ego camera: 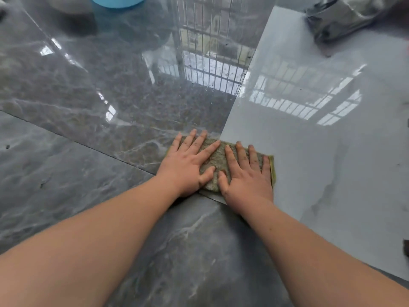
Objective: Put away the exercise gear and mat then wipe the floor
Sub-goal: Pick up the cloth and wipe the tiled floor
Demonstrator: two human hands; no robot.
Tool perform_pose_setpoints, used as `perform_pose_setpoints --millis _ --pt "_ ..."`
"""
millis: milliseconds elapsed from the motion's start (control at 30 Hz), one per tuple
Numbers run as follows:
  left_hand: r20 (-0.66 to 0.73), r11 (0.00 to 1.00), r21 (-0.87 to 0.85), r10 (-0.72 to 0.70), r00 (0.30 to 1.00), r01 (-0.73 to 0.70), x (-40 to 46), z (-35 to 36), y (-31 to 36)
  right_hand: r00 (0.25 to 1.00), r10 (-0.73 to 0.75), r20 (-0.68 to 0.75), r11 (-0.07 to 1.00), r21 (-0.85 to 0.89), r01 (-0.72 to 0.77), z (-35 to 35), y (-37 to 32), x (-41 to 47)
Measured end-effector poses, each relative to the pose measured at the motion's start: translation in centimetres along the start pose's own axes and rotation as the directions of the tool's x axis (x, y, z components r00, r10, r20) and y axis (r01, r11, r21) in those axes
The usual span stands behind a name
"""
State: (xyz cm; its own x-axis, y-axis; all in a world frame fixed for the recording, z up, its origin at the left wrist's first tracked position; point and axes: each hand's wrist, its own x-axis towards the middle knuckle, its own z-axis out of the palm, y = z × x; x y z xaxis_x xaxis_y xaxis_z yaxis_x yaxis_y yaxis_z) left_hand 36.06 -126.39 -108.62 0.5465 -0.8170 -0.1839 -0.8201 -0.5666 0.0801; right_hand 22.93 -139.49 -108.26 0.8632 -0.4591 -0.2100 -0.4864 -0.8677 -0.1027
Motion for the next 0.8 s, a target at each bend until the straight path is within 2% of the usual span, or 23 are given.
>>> perform_pose_setpoints --millis 300,467,800 --pt "-0.021 0.997 -0.016 -0.070 0.997 0.070 4.5 -0.4 -1.3 0.999 -0.014 -0.044 1.000 0.011 0.015 -0.6 0.7 5.4" --pt "0.018 0.995 0.005 -0.096 0.995 0.096 4.6 -0.7 -1.2 0.999 -0.038 0.023 0.999 0.024 0.038 -1.2 0.7 5.7" --pt "0.089 0.988 0.002 -0.156 0.984 0.156 -2.8 0.3 1.7 0.986 -0.077 0.147 0.996 0.055 0.070 -0.9 -1.0 -1.2"
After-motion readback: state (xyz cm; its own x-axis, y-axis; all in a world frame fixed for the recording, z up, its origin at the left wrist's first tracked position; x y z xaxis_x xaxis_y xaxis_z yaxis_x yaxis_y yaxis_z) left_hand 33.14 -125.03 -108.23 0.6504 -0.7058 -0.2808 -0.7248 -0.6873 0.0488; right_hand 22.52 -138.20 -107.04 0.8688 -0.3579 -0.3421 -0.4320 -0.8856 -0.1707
